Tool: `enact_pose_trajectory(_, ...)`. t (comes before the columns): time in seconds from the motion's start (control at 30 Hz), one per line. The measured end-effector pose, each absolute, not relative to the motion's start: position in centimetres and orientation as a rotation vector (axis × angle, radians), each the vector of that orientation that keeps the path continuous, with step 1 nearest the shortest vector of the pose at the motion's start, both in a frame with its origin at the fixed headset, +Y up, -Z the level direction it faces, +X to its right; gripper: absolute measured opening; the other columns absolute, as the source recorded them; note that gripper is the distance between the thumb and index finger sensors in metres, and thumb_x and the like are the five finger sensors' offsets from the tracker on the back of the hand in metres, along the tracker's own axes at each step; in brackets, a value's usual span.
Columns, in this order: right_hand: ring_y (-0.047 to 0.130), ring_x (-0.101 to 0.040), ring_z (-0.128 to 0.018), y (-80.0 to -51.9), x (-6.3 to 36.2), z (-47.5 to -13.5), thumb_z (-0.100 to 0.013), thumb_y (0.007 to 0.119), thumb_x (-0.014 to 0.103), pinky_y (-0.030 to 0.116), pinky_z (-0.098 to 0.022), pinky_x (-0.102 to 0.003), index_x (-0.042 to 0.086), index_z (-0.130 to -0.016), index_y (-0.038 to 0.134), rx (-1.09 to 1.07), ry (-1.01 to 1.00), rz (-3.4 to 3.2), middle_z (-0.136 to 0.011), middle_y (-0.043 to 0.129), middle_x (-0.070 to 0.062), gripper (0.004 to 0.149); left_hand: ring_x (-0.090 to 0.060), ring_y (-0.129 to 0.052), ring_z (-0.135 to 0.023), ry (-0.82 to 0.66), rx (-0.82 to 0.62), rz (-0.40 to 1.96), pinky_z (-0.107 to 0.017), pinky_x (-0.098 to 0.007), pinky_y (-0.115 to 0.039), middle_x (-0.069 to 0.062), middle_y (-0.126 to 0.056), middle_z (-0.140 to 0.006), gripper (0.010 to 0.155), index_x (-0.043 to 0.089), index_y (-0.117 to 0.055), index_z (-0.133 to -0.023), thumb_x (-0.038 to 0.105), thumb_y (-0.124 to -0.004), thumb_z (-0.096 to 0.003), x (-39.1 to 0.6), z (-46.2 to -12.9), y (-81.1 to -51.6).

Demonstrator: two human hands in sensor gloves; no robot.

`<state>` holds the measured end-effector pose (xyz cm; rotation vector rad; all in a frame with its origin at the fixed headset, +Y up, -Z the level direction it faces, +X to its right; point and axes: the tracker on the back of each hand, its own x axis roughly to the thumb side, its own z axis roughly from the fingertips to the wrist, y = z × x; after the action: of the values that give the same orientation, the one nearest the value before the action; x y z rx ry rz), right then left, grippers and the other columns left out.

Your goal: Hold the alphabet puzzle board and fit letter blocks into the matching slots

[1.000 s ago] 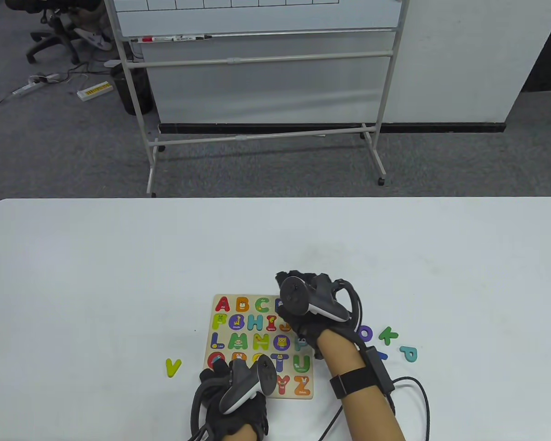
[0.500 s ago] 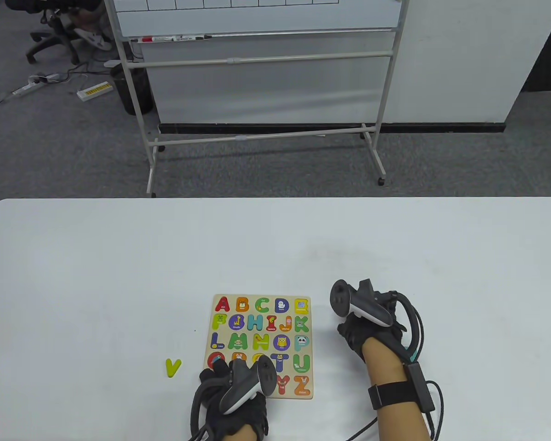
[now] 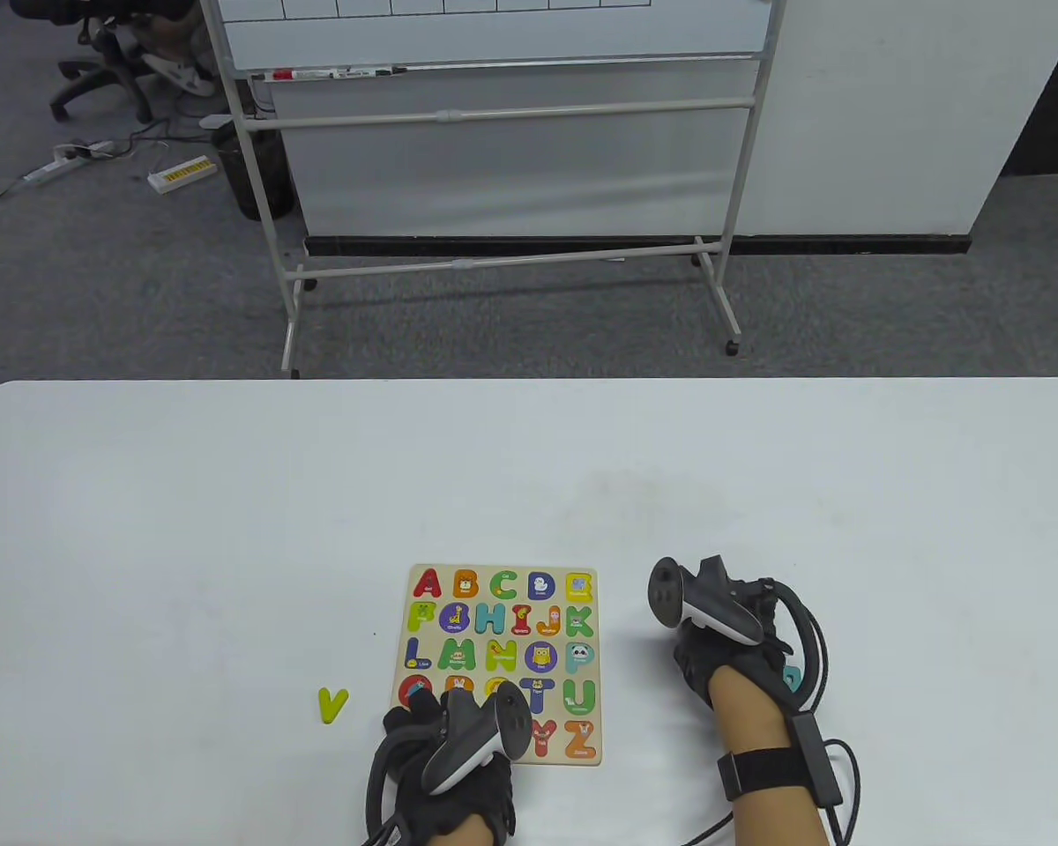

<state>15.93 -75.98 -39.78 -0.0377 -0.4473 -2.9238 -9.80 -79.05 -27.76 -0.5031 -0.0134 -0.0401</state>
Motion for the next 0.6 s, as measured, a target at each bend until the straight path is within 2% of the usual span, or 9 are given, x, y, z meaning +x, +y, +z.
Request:
enact_pose_trajectory(0.27, 0.088, -0.036, -0.085, -75.88, 15.87, -39.72, -0.042, 0.092, 0.039, 0.063, -0.068, -0.061, 0.018, -0.102, 0.073, -0.037, -0.409, -2.944, -0.097, 0.085, -0.012, 0.066, -0.077, -0.040, -0.088, -0.014, -0.506, -0.039, -0.058, -0.076, -0.055, -0.048, -0.025, -0.102, 0.080, -0.010, -0.025, -0.103, 0.045, -0.051, -0.0516, -9.80, -27.77, -79.06)
enact_pose_trajectory(0.6, 0.089, -0.036, -0.083, -75.43, 16.38, -39.96, -0.041, 0.093, 0.041, 0.064, -0.067, -0.061, 0.017, -0.097, 0.078, -0.023, -0.376, -3.039, -0.095, 0.086, -0.013, 0.063, -0.077, -0.040, -0.088, -0.015, -0.504, -0.044, -0.058, -0.076, -0.055, -0.047, -0.025, -0.102, 0.080, -0.009, -0.025, -0.103, 0.045, -0.051, -0.0514, -9.78, -27.75, -79.07)
